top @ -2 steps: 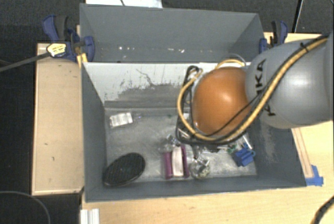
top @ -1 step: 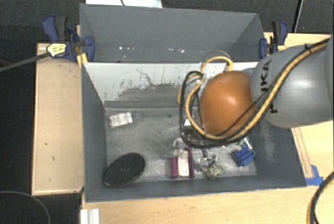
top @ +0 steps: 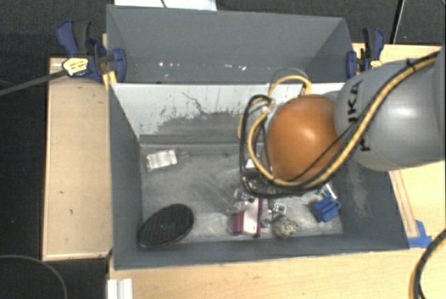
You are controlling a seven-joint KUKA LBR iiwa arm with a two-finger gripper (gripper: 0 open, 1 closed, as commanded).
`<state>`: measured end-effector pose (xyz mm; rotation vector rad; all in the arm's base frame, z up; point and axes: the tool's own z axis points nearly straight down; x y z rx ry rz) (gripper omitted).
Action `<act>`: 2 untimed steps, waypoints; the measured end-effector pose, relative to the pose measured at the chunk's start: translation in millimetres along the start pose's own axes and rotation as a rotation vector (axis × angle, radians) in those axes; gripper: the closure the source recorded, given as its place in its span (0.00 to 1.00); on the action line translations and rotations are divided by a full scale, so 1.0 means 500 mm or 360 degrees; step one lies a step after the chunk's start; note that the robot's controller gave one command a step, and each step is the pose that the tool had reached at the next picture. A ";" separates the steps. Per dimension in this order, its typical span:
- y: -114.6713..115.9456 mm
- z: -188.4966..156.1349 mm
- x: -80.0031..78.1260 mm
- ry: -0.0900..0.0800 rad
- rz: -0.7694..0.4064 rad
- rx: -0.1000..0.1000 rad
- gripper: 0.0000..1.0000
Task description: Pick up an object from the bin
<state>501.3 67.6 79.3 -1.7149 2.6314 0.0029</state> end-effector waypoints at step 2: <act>-0.081 -0.273 0.056 -0.0004 -0.0011 0.0016 1.00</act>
Offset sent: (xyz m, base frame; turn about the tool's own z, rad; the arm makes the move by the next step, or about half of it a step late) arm 0.0035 -0.0221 0.0629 -0.0226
